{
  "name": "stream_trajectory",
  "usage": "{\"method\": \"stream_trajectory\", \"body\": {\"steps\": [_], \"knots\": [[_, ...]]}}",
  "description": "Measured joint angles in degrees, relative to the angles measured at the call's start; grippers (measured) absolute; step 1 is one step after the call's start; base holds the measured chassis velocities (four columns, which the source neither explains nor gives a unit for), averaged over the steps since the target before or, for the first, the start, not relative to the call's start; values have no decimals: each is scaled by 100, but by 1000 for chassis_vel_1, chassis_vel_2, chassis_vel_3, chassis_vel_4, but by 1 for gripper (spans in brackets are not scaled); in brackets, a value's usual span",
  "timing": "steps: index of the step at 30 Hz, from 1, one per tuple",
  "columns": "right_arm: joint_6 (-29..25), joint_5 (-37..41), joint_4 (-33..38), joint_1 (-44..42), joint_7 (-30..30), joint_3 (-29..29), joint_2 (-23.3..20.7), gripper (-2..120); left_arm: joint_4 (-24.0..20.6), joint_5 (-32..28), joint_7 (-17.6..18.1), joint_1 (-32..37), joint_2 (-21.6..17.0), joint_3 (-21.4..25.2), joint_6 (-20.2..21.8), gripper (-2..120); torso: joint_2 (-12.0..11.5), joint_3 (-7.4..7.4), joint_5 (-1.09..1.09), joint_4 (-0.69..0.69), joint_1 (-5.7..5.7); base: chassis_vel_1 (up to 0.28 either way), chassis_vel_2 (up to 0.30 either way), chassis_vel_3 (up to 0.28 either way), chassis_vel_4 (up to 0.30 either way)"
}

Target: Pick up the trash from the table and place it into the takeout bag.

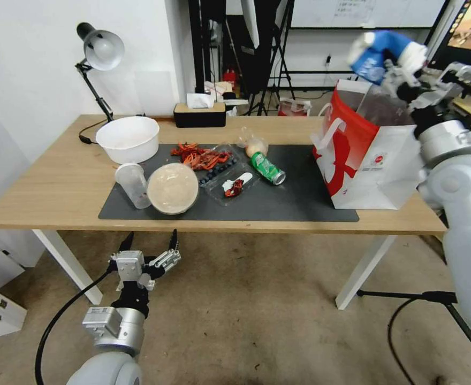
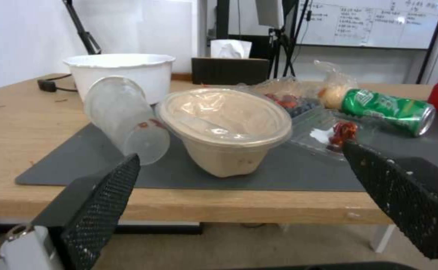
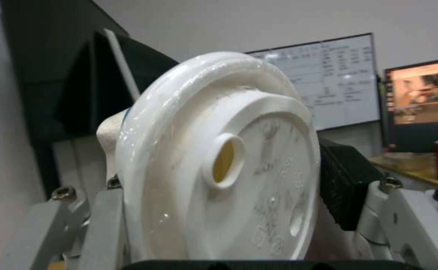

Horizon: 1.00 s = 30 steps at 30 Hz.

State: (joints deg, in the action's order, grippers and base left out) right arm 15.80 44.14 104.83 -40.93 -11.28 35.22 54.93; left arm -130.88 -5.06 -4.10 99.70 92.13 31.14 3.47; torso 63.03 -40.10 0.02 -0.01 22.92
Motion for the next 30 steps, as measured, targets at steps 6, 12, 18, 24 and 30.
{"method": "stream_trajectory", "body": {"steps": [6, 12, 18, 24, 30], "knots": [[139, -120, -81, -31, -102, 7, 17, 73, -12, 29, -30, 16, 0, -32, -10, 100, 0, 0, -2, 2, 0, 0, 0, 0, 0], [244, -114, -78, -22, -134, 7, 35, 93, -42, 31, -51, 25, 0, -25, -12, 100, 0, 0, -2, 1, 0, 0, 0, 0, 0], [-124, 543, 142, -99, 281, 8, 35, 100, -44, 31, -76, 29, 0, -18, -24, 100, 0, 0, -2, 2, 0, 0, 0, 0, 0], [-428, 1308, 860, -675, 932, 8, 50, 100, -38, 29, -96, 13, 0, 5, -36, 100, 0, 0, -4, 2, -2, 0, 0, 0, 0], [-555, 119, 1624, -1970, 1136, -274, 216, 100, 18, 11, -118, -3, 6, 44, -77, 100, 0, 0, -3, 1, -2, 0, 0, 0, 0]]}}
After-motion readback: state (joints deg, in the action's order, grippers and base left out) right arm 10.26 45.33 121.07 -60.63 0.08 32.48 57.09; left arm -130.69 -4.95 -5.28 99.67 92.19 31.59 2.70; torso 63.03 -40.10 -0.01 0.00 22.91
